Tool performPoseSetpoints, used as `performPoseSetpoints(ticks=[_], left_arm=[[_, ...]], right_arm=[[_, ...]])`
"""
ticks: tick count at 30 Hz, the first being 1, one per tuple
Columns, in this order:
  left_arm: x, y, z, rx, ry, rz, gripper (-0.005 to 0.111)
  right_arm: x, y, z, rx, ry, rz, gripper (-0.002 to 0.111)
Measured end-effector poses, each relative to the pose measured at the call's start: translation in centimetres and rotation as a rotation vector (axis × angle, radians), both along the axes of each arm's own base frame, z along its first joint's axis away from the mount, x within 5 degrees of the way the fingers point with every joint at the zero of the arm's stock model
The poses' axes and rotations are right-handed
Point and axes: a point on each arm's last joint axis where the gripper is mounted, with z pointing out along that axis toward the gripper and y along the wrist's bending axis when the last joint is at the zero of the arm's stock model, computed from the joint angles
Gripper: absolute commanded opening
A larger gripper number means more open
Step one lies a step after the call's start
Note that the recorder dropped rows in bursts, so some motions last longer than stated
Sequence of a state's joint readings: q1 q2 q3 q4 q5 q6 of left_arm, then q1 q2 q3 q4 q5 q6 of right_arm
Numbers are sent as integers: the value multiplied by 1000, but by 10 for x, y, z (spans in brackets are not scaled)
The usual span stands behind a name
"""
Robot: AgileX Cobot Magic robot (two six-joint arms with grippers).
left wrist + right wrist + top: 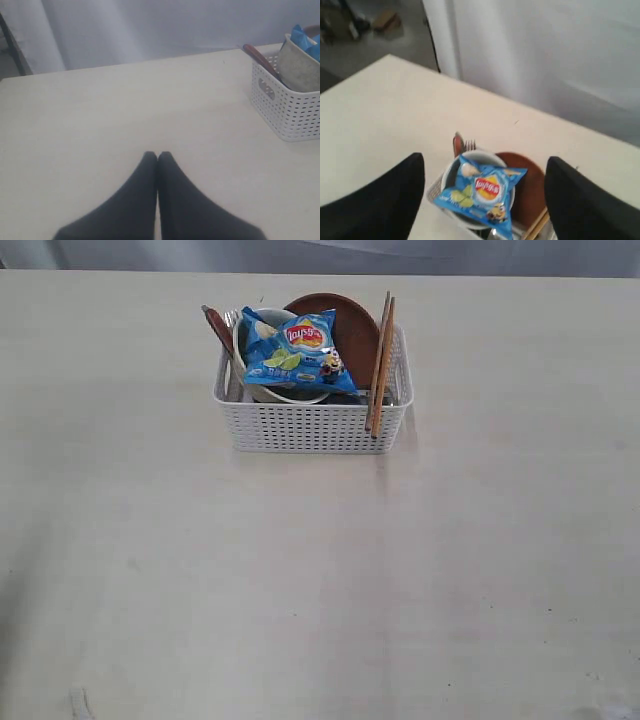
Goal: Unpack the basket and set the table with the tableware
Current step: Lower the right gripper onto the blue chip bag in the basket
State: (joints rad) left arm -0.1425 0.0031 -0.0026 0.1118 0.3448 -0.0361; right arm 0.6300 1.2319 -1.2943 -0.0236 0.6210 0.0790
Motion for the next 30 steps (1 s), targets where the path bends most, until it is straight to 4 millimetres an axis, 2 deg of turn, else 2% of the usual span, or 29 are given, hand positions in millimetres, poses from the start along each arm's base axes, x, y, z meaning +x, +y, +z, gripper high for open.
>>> performPoseSetpoints(ticks=[3,6,12,18,21,27,30], left_arm=[[0,0,0,0,0,0,0],[0,0,0,0,0,0,0],[0,0,0,0,0,0,0],[0,0,0,0,0,0,0],[0,0,0,0,0,0,0],[0,0,0,0,0,0,0],[0,0,0,0,0,0,0]], right_arm=[[20,30,-14,-83,109,39,64],[44,52,-37,-168,220,48,64],[78,81,-89,-292,348,67,64],[97,96,-137,-375,431,83,64],[104,102,-153,-376,442,78,64],[115,110,-167,-316,419,31,64],[122,106,-172,-287,427,-10,64]])
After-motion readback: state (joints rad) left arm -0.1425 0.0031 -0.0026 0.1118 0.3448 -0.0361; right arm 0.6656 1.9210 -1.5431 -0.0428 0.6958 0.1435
